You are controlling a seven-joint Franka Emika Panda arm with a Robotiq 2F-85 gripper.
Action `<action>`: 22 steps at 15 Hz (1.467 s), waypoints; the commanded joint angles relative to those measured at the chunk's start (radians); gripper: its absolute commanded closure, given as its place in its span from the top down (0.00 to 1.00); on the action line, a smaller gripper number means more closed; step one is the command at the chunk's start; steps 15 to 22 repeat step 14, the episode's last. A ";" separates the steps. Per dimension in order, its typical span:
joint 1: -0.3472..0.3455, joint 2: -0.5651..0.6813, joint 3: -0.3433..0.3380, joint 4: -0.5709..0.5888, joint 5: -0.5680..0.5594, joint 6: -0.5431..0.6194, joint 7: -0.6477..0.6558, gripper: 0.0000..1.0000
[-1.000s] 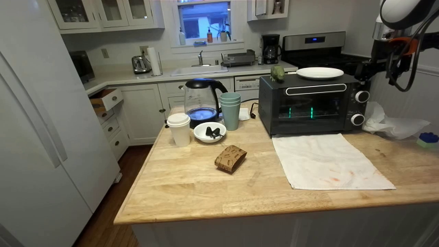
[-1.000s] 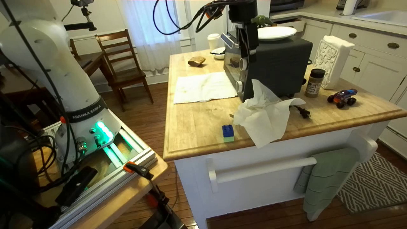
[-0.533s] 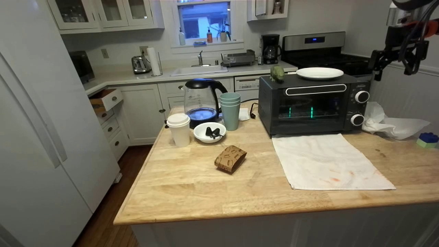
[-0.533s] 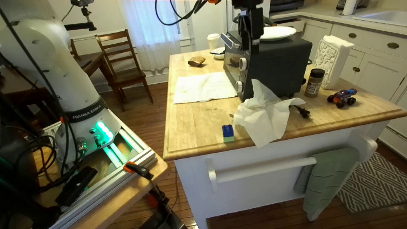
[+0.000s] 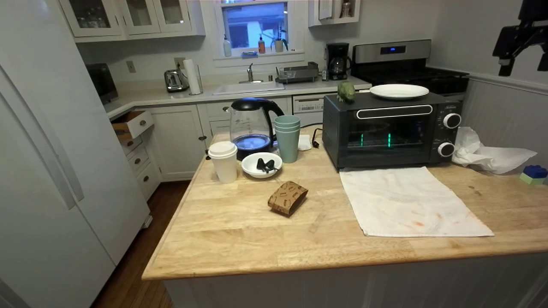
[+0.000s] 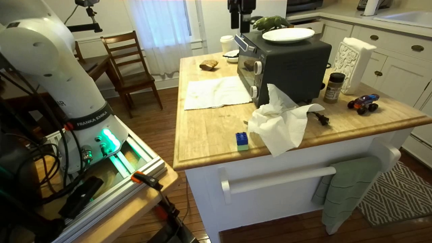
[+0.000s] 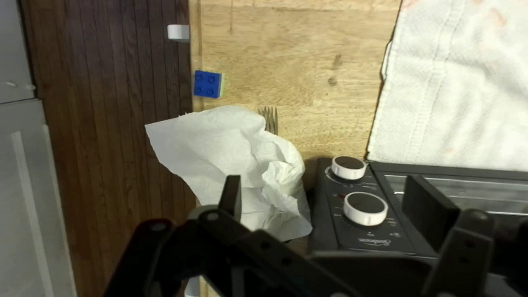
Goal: Turn the knob on the oven
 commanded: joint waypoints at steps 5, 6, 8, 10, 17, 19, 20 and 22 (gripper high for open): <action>0.005 -0.352 0.030 -0.255 0.134 0.068 -0.059 1.00; 0.005 -0.389 0.039 -0.283 0.146 0.092 -0.046 1.00; 0.010 -0.459 0.049 -0.326 0.194 0.113 -0.032 1.00; 0.021 -0.500 0.048 -0.354 0.240 0.176 -0.044 1.00; 0.014 -0.478 0.050 -0.327 0.213 0.146 -0.049 1.00; 0.014 -0.478 0.050 -0.327 0.213 0.146 -0.049 1.00; 0.014 -0.478 0.050 -0.327 0.213 0.146 -0.049 1.00; 0.014 -0.478 0.050 -0.327 0.213 0.146 -0.049 1.00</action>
